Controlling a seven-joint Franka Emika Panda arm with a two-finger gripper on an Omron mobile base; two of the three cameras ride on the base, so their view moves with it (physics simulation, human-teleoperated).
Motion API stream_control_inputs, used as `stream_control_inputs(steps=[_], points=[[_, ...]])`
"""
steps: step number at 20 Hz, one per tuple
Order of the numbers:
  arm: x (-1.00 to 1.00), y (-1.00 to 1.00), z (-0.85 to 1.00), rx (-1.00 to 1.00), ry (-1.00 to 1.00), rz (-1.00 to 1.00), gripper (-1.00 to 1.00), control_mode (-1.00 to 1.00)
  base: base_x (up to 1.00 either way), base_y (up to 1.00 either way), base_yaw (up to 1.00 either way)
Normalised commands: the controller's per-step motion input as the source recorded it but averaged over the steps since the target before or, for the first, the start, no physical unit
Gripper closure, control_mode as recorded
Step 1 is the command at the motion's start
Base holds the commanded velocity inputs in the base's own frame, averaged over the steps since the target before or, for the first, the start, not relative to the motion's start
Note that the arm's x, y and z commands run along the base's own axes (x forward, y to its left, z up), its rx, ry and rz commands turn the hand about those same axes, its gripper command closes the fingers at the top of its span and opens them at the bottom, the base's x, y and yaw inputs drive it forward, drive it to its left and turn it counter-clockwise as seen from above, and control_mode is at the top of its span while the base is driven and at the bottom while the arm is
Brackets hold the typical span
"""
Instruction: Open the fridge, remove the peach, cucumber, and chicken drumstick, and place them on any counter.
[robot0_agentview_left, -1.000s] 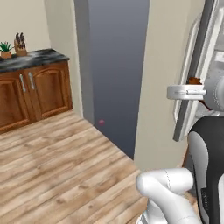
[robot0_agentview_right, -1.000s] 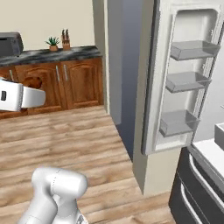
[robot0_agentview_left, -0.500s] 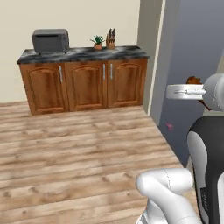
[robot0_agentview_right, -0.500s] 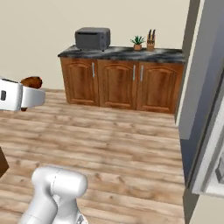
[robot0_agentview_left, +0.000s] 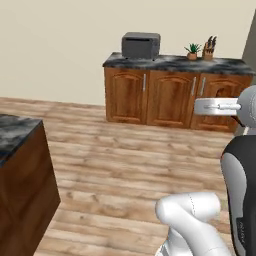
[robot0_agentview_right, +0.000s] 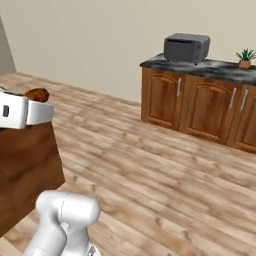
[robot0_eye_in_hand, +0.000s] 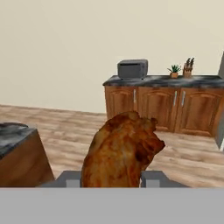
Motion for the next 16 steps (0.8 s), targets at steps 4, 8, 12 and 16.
stream_control_inputs(steps=[4, 8, 12, 16], points=[[0.00, 0.00, 0.00, 0.00, 0.00, 0.00, 1.00, 1.00, 1.00, 0.63, 0.33], [0.00, 0.00, 0.00, 0.00, 0.00, 0.00, 1.00, 1.00, 0.64, 0.70, 0.47], [0.00, 0.00, 0.00, 0.00, 0.00, 0.00, 1.00, 1.00, -0.03, 0.62, 0.59], [0.00, 0.00, 0.00, 0.00, 0.00, 0.00, 1.00, 1.00, -0.10, 0.32, 0.67]])
